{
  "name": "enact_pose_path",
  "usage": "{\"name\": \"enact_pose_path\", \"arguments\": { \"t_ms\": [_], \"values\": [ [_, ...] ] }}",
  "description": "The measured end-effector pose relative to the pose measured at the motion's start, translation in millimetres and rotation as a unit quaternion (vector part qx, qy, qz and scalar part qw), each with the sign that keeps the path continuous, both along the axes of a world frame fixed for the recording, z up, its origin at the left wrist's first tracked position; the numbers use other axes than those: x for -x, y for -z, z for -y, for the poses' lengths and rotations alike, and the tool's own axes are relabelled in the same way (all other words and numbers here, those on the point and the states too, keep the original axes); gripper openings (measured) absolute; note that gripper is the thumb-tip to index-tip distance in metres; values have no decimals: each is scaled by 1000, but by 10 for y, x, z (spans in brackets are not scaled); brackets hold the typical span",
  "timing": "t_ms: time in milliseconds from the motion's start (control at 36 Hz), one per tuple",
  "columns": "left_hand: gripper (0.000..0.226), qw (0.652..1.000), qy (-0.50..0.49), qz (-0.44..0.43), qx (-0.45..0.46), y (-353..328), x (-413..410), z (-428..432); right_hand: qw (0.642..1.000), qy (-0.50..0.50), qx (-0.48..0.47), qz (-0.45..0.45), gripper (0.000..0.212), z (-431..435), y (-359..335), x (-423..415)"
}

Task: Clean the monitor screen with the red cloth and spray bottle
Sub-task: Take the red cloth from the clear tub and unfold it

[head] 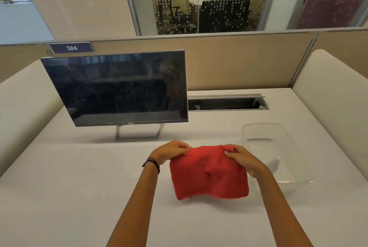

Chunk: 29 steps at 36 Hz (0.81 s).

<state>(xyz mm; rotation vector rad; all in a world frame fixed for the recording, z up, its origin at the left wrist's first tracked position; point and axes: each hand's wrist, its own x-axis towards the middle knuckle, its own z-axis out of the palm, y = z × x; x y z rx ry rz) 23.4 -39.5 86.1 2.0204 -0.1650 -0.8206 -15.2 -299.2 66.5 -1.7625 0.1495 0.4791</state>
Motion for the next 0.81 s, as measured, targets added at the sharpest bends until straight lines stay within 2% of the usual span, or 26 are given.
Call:
{"name": "enact_pose_path", "arguments": {
  "t_ms": [194, 417, 583, 806],
  "values": [
    [30, 998, -27, 17, -47, 135, -32, 47, 999, 16, -7, -34, 21, -3, 141, -21],
    [20, 984, -87, 112, -104, 429, -69, 137, 998, 50, 20, -28, 18, -11, 309, -58],
    [15, 974, -101, 182, -86, 513, -75, 226, 995, 93, 32, 16, 24, 1, 349, -70],
    [20, 967, -130, 214, -54, 604, -32, 218, 989, 115, 64, 67, 40, 3, 335, -71]
  ]
}}
